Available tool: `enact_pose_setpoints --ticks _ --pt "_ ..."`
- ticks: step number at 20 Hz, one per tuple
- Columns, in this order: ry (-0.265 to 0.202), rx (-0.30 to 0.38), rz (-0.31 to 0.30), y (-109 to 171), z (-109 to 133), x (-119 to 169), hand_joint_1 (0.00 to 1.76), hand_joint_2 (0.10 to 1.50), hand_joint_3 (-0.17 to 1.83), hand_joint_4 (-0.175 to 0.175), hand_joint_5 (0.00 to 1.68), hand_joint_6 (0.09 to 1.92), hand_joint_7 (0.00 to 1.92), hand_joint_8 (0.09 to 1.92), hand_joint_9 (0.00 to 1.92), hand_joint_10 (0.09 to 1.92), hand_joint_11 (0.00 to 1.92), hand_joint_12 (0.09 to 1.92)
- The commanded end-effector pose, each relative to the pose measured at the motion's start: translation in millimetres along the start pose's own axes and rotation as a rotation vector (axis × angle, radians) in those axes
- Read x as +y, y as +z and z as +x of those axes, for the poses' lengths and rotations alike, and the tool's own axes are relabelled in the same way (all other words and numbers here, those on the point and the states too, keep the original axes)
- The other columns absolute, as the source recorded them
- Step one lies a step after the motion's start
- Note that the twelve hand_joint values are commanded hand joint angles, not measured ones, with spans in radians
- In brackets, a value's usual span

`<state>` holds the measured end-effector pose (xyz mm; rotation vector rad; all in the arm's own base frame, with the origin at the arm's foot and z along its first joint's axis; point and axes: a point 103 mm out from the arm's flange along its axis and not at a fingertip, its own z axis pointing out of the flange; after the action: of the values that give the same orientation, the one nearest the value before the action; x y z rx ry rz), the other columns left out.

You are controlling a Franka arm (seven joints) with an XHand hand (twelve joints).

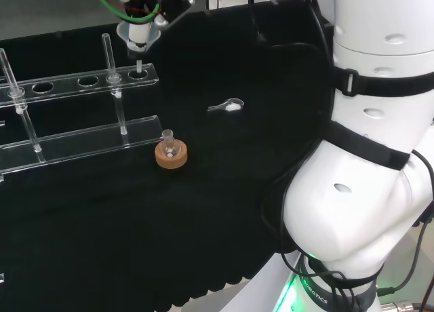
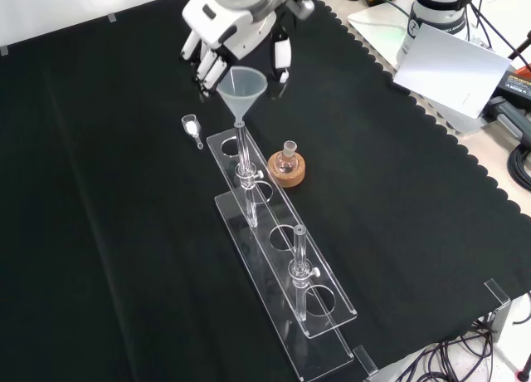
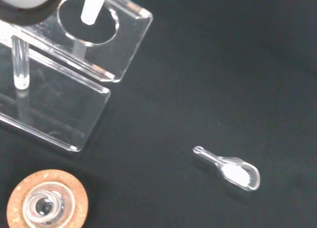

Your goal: Pick up the funnel from the transparent funnel stand.

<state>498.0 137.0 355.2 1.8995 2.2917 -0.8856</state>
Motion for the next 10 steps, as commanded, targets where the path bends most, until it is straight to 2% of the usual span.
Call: enact_pose_setpoints --ticks 1,10 --pt "0.055 -0.032 0.021 -15 -13 -33 0.83 0.68 0.57 -0.035 0.61 0.75 0.73 0.71 1.07 0.44 0.53 1.35" --pt "0.102 -0.040 0.050 1 -12 -69 0.82 0.68 0.57 -0.033 0.61 0.75 0.74 0.71 1.07 0.44 0.53 1.35"
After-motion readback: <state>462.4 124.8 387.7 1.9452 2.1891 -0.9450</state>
